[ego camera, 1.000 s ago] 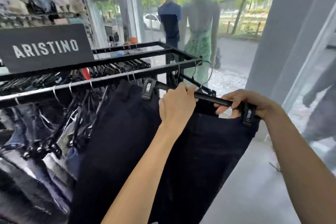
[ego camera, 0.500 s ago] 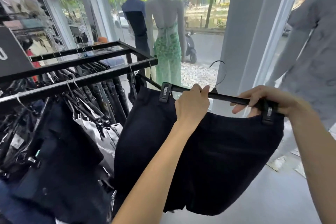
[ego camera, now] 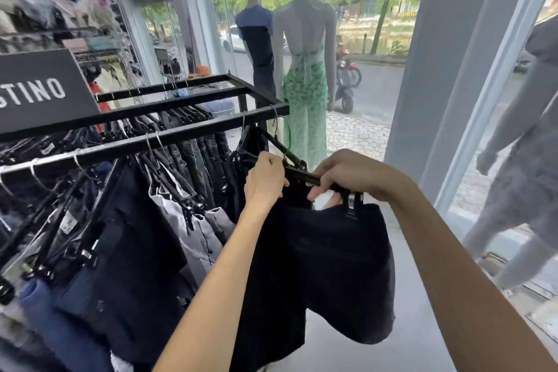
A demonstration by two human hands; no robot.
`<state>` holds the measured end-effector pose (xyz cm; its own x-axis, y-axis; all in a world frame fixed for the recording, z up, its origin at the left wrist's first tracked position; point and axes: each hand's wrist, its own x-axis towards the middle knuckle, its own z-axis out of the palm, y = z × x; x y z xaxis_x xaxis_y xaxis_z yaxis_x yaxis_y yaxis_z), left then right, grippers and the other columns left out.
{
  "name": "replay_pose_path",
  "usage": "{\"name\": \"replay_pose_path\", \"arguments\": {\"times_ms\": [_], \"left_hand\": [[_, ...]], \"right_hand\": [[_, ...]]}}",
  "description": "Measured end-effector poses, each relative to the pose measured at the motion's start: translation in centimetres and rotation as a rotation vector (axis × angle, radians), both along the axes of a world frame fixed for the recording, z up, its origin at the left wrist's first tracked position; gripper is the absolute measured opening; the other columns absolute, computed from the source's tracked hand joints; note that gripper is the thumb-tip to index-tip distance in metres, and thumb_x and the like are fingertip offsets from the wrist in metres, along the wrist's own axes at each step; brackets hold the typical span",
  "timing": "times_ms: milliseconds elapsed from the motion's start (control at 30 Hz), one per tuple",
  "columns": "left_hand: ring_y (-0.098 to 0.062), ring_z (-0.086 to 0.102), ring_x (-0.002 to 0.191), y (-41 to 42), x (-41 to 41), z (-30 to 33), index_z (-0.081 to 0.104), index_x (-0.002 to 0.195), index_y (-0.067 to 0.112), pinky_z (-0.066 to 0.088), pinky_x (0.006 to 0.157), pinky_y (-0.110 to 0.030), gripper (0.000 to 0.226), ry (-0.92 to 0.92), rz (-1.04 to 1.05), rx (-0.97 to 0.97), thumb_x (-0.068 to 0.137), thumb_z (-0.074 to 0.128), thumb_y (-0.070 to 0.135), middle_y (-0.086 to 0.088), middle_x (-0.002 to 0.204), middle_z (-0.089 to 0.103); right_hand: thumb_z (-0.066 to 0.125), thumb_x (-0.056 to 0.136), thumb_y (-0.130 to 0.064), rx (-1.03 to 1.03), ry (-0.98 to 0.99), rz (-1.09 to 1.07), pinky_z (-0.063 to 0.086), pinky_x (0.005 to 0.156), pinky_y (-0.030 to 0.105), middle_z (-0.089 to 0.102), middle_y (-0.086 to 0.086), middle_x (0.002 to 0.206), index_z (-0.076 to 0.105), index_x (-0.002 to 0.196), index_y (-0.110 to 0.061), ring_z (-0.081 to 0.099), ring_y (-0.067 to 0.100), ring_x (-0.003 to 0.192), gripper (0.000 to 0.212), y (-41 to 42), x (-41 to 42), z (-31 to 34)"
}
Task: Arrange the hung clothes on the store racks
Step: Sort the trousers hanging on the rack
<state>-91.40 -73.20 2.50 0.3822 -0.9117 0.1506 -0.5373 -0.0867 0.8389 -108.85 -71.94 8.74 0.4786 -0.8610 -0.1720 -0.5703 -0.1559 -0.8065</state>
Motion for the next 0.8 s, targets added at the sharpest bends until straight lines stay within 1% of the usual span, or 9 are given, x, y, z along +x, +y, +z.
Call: {"name": "replay_pose_path", "arguments": {"times_ms": [67, 133, 233, 333, 400, 467, 567, 700, 800], "left_hand": [[-0.021, 0.064, 0.054, -0.1, 1.2, -0.2, 0.047, 0.104, 0.026, 0.054, 0.079, -0.043, 0.019, 0.054, 0.024, -0.003, 0.096, 0.032, 0.035, 0.002, 0.069, 0.071], [-0.022, 0.064, 0.057, -0.2, 1.9, -0.4, 0.044, 0.112, 0.025, 0.053, 0.080, -0.044, 0.022, 0.069, 0.062, 0.011, 0.095, 0.035, 0.036, 0.000, 0.071, 0.072], [-0.025, 0.057, 0.079, 0.0, 2.9, -0.3, 0.045, 0.113, 0.022, 0.043, 0.080, -0.037, 0.023, -0.102, 0.220, -0.052, 0.097, 0.040, 0.037, 0.001, 0.086, 0.062], [-0.026, 0.049, 0.099, 0.0, 4.3, 0.0, 0.052, 0.110, 0.015, 0.035, 0.083, -0.034, 0.023, -0.200, 0.310, -0.187, 0.098, 0.044, 0.032, -0.004, 0.104, 0.057], [-0.030, 0.044, 0.115, -0.5, 5.1, -0.4, 0.059, 0.115, 0.009, 0.033, 0.095, -0.037, 0.038, -0.363, 0.319, -0.079, 0.098, 0.041, 0.038, -0.012, 0.121, 0.055], [-0.035, 0.045, 0.120, -0.8, 5.4, -0.6, 0.062, 0.122, 0.006, 0.028, 0.105, -0.045, 0.056, -0.474, 0.304, 0.076, 0.099, 0.031, 0.046, -0.017, 0.127, 0.055], [-0.037, 0.051, 0.119, -1.1, 5.3, 0.4, 0.063, 0.123, 0.007, 0.025, 0.107, -0.050, 0.068, -0.394, 0.224, 0.157, 0.099, 0.020, 0.053, -0.018, 0.129, 0.058], [-0.037, 0.047, 0.127, -1.8, 4.7, 2.0, 0.051, 0.136, 0.002, 0.034, 0.103, -0.041, 0.070, -0.177, 0.134, 0.208, 0.099, 0.027, 0.056, -0.019, 0.139, 0.051], [-0.033, 0.054, 0.109, -2.1, 3.6, 2.0, 0.064, 0.120, 0.005, 0.037, 0.087, -0.036, 0.063, -0.172, 0.067, 0.177, 0.099, 0.032, 0.055, -0.012, 0.119, 0.061]], "right_hand": [[0.082, 0.074, -0.010, -0.063, 0.044, -0.024, 0.050, 0.075, 0.033, 0.068, -0.009, 0.087, 0.076, 0.093, -0.006, 0.071, 0.025, 0.080, 0.021, 0.3, 2.0, -0.2], [0.083, 0.074, -0.015, -0.090, 0.086, -0.016, 0.046, 0.073, 0.030, 0.067, -0.007, 0.090, 0.076, 0.093, -0.011, 0.068, 0.026, 0.089, 0.021, 0.5, 2.7, -0.3], [0.083, 0.075, -0.019, -0.072, 0.105, 0.058, 0.042, 0.063, 0.028, 0.063, -0.002, 0.069, 0.076, 0.085, -0.008, 0.071, 0.032, 0.078, 0.016, 0.7, 1.1, 0.1], [0.084, 0.077, -0.021, -0.043, 0.042, 0.089, 0.043, 0.069, 0.032, 0.061, -0.003, 0.063, 0.076, 0.089, -0.004, 0.073, 0.024, 0.069, 0.022, 1.0, -1.6, 0.9], [0.083, 0.077, -0.020, -0.023, 0.003, 0.106, 0.044, 0.074, 0.034, 0.057, -0.008, 0.058, 0.077, 0.092, -0.006, 0.070, 0.020, 0.065, 0.021, 1.1, -3.2, 1.2], [0.083, 0.075, -0.021, 0.009, -0.031, 0.118, 0.048, 0.070, 0.029, 0.069, -0.004, 0.070, 0.080, 0.095, -0.012, 0.069, 0.020, 0.067, 0.023, 1.3, -4.7, 1.3], [0.081, 0.070, -0.028, 0.086, -0.071, 0.113, 0.053, 0.063, 0.020, 0.076, 0.011, 0.104, 0.079, 0.105, -0.016, 0.072, 0.019, 0.072, 0.036, 1.3, -7.6, 1.0], [0.067, 0.087, -0.012, 0.197, -0.127, 0.100, 0.057, 0.060, 0.018, 0.074, 0.013, 0.114, 0.075, 0.114, -0.014, 0.074, 0.018, 0.070, 0.028, 1.6, -11.2, 0.4], [0.062, 0.092, -0.006, 0.208, -0.132, 0.082, 0.057, 0.058, 0.020, 0.073, 0.014, 0.115, 0.073, 0.117, -0.011, 0.074, 0.020, 0.069, 0.028, 2.2, -12.7, 0.3]]}}
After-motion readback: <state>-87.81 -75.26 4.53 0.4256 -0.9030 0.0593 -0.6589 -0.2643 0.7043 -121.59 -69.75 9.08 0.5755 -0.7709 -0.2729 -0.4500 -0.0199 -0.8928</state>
